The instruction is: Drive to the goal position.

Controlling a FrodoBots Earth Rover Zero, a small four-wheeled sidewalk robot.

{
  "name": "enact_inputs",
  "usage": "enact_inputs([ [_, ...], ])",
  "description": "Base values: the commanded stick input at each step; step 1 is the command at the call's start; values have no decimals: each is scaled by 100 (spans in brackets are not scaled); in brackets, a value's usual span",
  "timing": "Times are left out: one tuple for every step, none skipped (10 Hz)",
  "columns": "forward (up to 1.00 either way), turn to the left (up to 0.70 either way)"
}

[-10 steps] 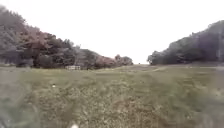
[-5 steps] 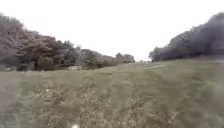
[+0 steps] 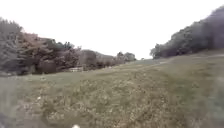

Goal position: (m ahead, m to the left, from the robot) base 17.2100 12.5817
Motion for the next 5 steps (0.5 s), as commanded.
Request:
enact_inputs([
  [85, 1],
  [85, 1],
  [85, 1],
  [85, 1],
  [85, 1],
])
